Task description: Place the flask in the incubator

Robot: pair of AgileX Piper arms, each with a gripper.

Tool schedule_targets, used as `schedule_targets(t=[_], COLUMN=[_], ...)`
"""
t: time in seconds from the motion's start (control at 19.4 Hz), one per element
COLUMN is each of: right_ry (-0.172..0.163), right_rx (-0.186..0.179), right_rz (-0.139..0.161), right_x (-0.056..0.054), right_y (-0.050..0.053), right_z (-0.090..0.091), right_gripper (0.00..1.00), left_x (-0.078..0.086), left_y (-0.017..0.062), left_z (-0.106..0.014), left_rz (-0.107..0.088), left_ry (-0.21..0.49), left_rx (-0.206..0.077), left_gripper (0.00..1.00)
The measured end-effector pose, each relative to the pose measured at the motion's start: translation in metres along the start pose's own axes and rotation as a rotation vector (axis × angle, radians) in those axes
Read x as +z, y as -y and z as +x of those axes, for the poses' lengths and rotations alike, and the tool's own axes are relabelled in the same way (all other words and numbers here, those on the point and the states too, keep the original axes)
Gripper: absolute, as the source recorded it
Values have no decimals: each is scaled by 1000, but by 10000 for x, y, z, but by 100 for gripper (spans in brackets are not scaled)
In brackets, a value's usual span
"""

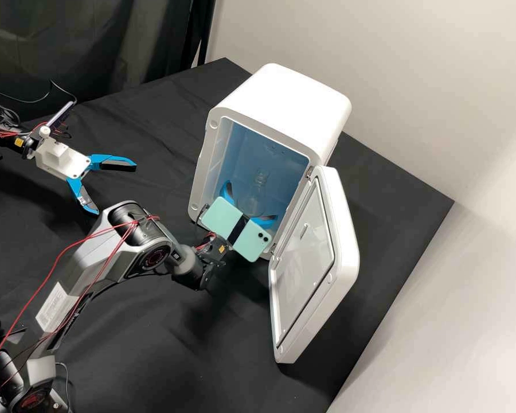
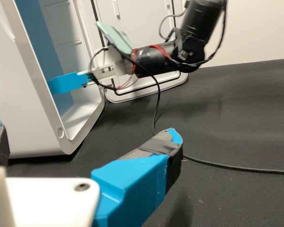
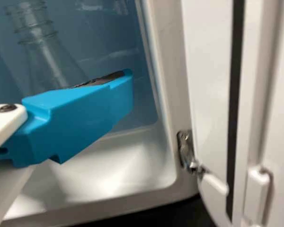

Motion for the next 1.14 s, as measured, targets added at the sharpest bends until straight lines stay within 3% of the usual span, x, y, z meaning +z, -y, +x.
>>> schedule_targets(t=[0.21,0.36,0.46,0.72,0.77,0.88,1.03,1.14], right_ry=[-18,-12,17,53,68,115,129,125], right_rx=[7,8,-6,-19,-4,64,100,118], right_rz=[-11,-7,-8,-58,-77,-101,-92,-65], right_x=[4,8,-2,-120,-154,-254,-370,-424], right_y=[57,94,131,182,179,162,148,114], right_z=[-214,-387,-539,-851,-927,-1103,-1312,-1431], right_gripper=[100,100,100,100,100,100,100,100], left_x=[14,59,83,105,106,105,77,50], left_y=[5,11,-19,-51,-45,-41,-42,-44], left_z=[-2,-38,-57,-88,-93,-98,-102,-106], left_rz=[-5,-11,-5,-18,-18,-17,-14,-19], left_ry=[-3,-12,-23,-51,-51,-49,-50,-60], left_rx=[0,0,16,36,33,31,30,31], left_gripper=[100,100,100,100,100,100,100,100])
